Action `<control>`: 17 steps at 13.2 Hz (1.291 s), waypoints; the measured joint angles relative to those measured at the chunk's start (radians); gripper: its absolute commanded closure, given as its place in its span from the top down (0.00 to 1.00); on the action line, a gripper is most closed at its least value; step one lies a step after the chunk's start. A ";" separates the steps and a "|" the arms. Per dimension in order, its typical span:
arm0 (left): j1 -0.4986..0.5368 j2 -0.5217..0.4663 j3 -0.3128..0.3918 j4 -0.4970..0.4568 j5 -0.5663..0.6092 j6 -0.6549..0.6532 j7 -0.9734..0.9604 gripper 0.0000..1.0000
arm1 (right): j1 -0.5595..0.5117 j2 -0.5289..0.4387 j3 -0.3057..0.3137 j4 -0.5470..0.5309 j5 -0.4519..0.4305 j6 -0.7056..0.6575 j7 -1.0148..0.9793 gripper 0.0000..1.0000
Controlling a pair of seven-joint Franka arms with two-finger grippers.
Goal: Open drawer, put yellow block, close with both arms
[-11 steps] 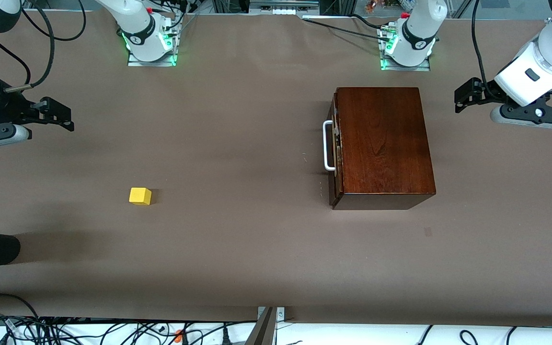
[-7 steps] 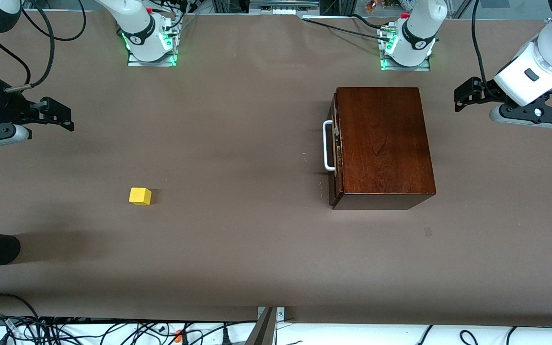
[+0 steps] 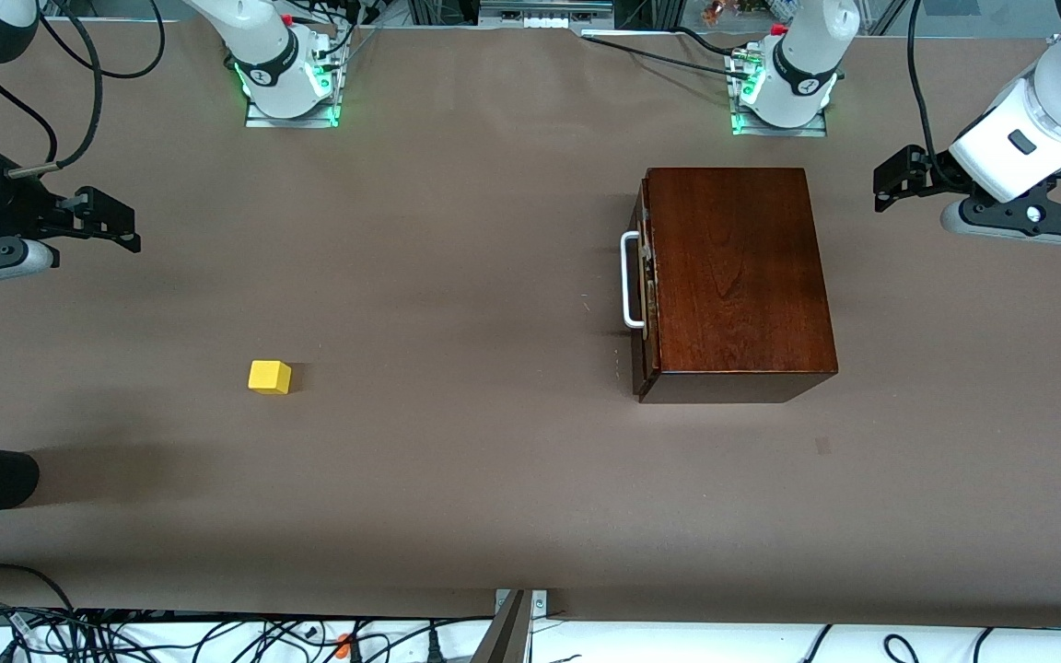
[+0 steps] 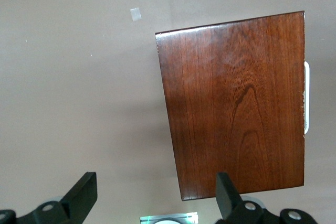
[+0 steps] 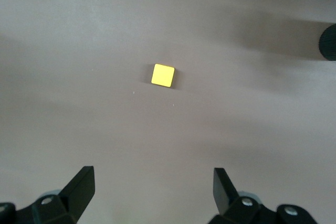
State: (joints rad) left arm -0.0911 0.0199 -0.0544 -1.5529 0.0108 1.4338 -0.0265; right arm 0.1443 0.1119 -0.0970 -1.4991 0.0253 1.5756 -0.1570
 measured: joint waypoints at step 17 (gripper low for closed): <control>-0.145 0.182 -0.098 0.000 -0.011 0.008 -0.074 1.00 | 0.000 0.000 -0.001 0.000 0.000 0.000 0.000 1.00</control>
State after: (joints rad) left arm -0.2363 0.2023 -0.1520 -1.5527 -0.0001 1.4420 -0.1004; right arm 0.1441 0.1119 -0.0978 -1.4991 0.0254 1.5756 -0.1570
